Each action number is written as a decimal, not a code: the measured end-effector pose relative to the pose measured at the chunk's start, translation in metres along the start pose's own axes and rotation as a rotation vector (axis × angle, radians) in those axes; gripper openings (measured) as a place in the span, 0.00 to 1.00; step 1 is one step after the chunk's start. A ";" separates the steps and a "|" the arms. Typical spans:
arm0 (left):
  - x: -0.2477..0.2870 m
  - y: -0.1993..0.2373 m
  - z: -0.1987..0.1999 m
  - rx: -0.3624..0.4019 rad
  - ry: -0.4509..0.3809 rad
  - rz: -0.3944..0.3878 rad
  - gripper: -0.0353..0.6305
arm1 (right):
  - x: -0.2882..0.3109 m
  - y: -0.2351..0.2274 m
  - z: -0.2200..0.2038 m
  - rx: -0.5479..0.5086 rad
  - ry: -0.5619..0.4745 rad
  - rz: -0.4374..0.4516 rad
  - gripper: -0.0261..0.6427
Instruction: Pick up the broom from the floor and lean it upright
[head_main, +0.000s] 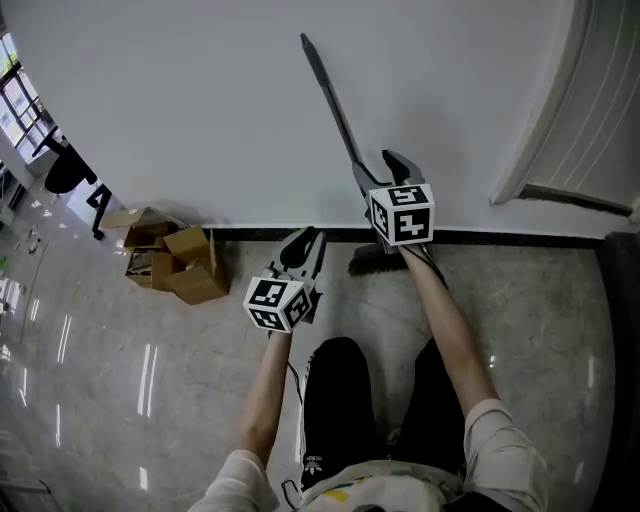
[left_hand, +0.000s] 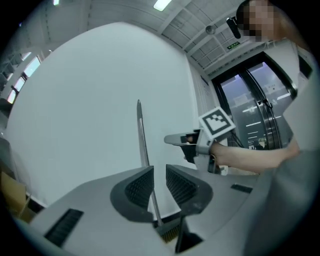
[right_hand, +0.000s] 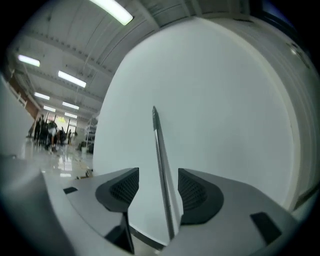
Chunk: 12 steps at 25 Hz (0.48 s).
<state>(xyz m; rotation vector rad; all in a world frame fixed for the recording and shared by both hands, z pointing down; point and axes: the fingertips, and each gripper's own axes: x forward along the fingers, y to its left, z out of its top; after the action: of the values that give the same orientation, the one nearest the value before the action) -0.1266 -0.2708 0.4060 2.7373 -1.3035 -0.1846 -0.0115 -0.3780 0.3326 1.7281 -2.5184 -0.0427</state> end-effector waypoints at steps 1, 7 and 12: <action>0.000 -0.005 0.012 -0.005 -0.023 0.016 0.23 | -0.018 0.001 0.007 0.054 -0.028 0.018 0.42; -0.008 -0.041 0.065 -0.026 -0.140 0.095 0.12 | -0.119 -0.008 0.021 0.140 -0.097 -0.014 0.08; -0.019 -0.084 0.075 0.025 -0.151 0.072 0.12 | -0.181 0.003 -0.004 0.194 -0.070 0.009 0.06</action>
<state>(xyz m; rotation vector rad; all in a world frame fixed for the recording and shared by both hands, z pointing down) -0.0859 -0.2068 0.3210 2.7384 -1.4480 -0.3778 0.0509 -0.2083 0.3262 1.8130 -2.6590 0.1488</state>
